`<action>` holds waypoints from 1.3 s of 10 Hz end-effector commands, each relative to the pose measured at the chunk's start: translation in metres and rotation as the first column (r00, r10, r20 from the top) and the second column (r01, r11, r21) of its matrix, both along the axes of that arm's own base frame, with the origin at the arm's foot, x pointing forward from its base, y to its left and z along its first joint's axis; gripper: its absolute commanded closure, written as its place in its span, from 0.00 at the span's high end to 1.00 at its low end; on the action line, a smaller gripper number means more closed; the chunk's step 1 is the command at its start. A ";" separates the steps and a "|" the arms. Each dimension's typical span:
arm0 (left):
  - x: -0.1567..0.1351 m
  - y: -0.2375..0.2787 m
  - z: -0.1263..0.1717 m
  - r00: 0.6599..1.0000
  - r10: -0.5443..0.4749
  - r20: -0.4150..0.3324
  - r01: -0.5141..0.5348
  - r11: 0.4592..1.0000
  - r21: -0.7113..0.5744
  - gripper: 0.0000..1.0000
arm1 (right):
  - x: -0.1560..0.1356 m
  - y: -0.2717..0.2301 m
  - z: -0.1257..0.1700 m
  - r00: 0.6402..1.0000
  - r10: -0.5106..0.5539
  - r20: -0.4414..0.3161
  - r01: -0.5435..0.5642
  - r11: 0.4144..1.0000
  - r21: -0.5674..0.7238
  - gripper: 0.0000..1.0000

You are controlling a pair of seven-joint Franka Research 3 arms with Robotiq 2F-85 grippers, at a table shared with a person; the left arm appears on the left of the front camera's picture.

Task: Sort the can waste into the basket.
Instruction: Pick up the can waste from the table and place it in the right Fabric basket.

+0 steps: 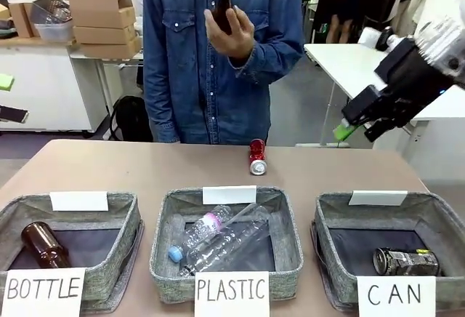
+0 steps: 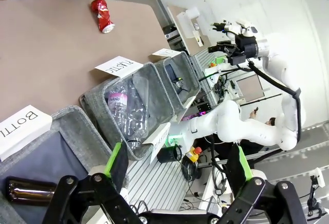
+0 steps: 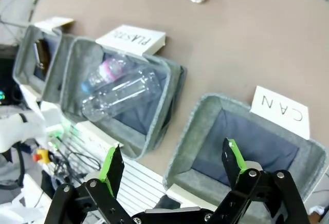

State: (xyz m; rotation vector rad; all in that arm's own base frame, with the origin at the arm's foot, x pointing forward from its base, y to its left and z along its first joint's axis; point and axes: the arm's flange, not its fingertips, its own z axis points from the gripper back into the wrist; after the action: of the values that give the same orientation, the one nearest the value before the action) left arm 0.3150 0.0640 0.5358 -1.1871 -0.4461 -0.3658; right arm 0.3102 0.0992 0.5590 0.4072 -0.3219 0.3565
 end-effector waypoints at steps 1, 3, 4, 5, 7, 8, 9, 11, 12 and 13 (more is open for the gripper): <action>-0.001 0.001 0.001 1.000 -0.013 0.013 0.013 1.000 -0.002 1.00 | -0.011 -0.009 -0.005 0.997 -0.020 0.069 0.017 0.998 0.055 1.00; -0.001 0.001 0.001 1.000 -0.013 0.013 0.013 1.000 -0.002 1.00 | 0.029 0.011 -0.011 0.991 -0.017 0.130 0.012 0.999 0.035 1.00; -0.001 0.001 0.001 1.000 -0.013 0.013 0.013 1.000 -0.002 1.00 | 0.055 0.017 -0.016 0.991 0.011 0.136 -0.015 0.999 0.032 1.00; -0.001 0.001 0.001 1.000 -0.013 0.013 0.013 1.000 -0.002 1.00 | 0.071 0.021 -0.021 0.994 0.009 0.112 -0.010 1.000 0.007 1.00; -0.001 0.001 0.001 1.000 -0.013 0.013 0.013 1.000 -0.002 1.00 | 0.049 -0.003 -0.012 1.000 -0.006 -0.011 0.006 0.999 0.037 1.00; -0.001 0.001 0.001 1.000 -0.013 0.013 0.013 1.000 -0.002 1.00 | 0.033 -0.020 -0.008 0.998 0.003 -0.060 0.001 0.998 0.061 1.00; -0.001 0.001 0.001 1.000 -0.013 0.013 0.013 1.000 -0.002 1.00 | 0.021 -0.028 -0.008 0.997 0.047 -0.060 -0.041 0.995 0.092 1.00; -0.001 0.001 0.001 1.000 -0.013 0.013 0.013 1.000 -0.002 1.00 | 0.013 -0.037 -0.010 0.999 -0.025 -0.032 0.029 0.992 0.125 1.00; -0.001 0.001 0.001 1.000 -0.013 0.013 0.013 1.000 -0.002 1.00 | 0.015 -0.035 -0.012 0.995 -0.101 -0.013 0.102 0.986 0.130 1.00; -0.001 0.001 0.001 1.000 -0.013 0.013 0.013 1.000 -0.002 1.00 | 0.018 -0.030 -0.012 0.992 -0.128 -0.005 0.127 0.984 0.122 1.00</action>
State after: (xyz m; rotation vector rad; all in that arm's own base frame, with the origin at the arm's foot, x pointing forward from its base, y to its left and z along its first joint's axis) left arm 0.3150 0.0640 0.5357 -1.1871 -0.4459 -0.3662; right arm 0.3231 0.0575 0.5558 0.5118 -0.3330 0.2646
